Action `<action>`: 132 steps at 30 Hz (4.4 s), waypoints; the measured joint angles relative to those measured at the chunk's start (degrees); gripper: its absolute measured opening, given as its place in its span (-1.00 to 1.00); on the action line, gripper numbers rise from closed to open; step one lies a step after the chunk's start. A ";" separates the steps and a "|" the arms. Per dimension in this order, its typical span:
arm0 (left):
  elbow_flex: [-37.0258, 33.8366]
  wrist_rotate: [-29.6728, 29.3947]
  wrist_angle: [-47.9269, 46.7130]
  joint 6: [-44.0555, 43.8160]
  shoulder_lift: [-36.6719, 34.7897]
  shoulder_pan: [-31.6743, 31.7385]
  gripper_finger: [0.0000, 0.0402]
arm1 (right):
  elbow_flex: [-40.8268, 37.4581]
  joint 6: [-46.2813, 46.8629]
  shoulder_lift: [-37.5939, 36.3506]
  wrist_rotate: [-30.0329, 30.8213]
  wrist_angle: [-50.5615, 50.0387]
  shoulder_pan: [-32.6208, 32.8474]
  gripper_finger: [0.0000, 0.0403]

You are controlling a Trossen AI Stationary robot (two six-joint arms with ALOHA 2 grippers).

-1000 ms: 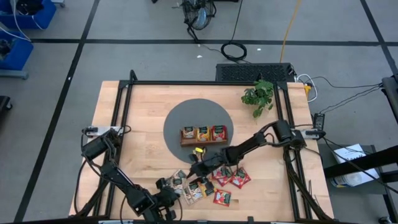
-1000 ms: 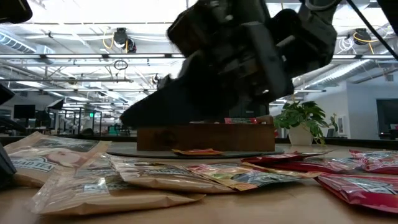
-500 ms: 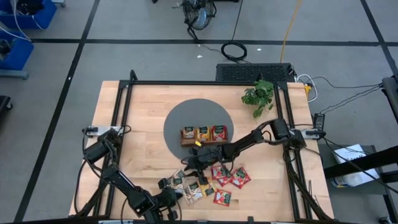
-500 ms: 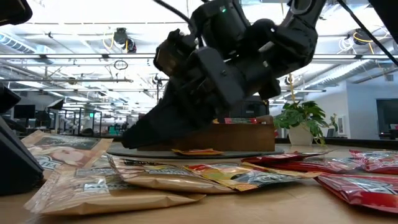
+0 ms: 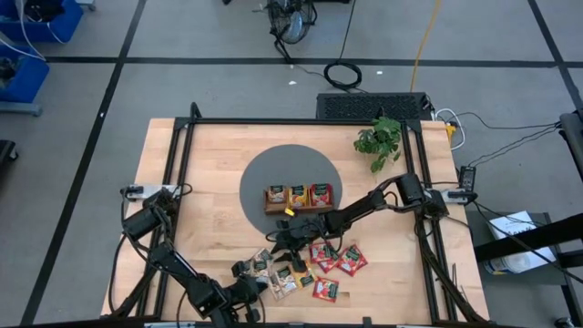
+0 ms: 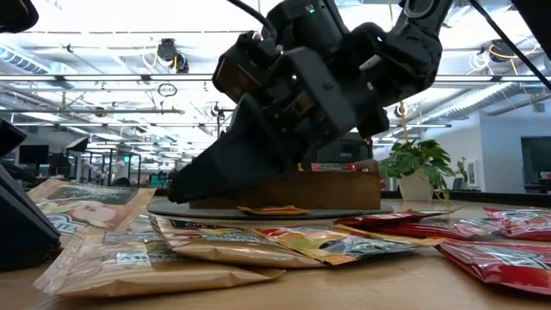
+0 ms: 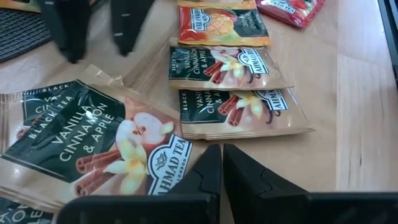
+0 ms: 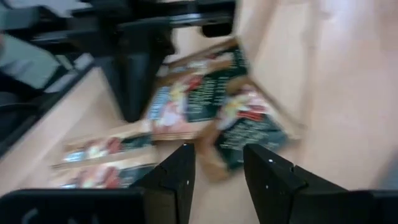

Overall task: Pick & Place Tea
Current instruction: Put the cinnamon tea sachet into the left compartment of the wooden organizer

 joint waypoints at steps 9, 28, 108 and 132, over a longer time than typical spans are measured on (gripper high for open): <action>-0.02 -0.18 0.11 0.57 0.02 1.41 -0.87 | 0.00 0.26 0.00 -1.28 1.98 -0.02 -0.38; -0.06 -1.88 0.07 3.95 0.11 2.34 -0.87 | 0.00 2.21 0.51 1.41 0.01 -1.17 -0.38; 3.75 7.32 -16.60 4.16 -3.28 7.89 -0.87 | -0.26 -1.41 0.22 -6.40 -5.16 -5.54 -0.38; 3.81 2.80 -13.36 8.66 -1.08 9.69 -0.87 | -0.33 -3.01 0.24 -7.02 -2.17 -3.87 -0.38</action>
